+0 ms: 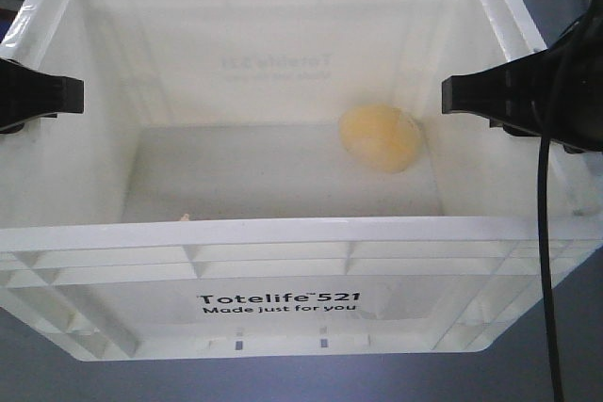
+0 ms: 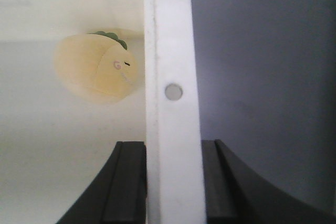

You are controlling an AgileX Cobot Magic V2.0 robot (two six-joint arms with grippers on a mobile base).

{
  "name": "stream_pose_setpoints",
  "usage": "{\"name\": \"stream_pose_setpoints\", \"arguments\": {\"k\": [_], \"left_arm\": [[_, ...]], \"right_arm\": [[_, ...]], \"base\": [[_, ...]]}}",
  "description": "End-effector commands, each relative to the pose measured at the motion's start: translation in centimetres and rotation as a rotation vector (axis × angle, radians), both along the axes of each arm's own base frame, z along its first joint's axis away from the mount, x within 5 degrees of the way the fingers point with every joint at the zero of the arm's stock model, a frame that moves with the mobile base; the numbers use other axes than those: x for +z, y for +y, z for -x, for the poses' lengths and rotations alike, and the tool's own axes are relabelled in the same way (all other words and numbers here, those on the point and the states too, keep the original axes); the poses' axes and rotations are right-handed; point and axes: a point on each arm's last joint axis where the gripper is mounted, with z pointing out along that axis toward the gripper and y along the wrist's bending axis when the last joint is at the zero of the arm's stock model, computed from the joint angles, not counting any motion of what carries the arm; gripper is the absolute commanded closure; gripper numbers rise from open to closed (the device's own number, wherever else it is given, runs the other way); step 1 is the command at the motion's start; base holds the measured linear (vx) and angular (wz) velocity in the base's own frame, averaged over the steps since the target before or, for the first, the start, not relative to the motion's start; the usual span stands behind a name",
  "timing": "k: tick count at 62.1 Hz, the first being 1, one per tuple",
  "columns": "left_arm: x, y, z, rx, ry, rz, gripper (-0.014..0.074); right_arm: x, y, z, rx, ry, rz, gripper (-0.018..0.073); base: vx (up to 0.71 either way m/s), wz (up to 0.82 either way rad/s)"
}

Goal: Place moving items into box and shelve
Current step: 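Hold the tote with both grippers while the base drives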

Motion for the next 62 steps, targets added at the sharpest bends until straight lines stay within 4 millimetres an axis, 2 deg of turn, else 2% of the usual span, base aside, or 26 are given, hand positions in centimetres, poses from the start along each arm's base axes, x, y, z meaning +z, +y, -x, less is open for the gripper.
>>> {"name": "stream_pose_setpoints", "arguments": {"k": [1,28,62], "left_arm": [[2.34,-0.47,-0.06,-0.068,-0.173,0.084,0.0503],[2.34,-0.47,-0.06,-0.068,-0.173,0.084,0.0503],[2.34,-0.46,-0.06,-0.067,-0.173,0.084,0.0503]], "right_arm": [[2.11,-0.64,0.17,0.013,-0.115,-0.012,0.0559],[2.11,-0.64,0.17,0.013,-0.115,-0.012,0.0559],[2.14,-0.66,0.19,0.013,-0.116,-0.013,0.0559]], "base": [[0.20,-0.64],[0.24,-0.49],[0.35,-0.20]]}}
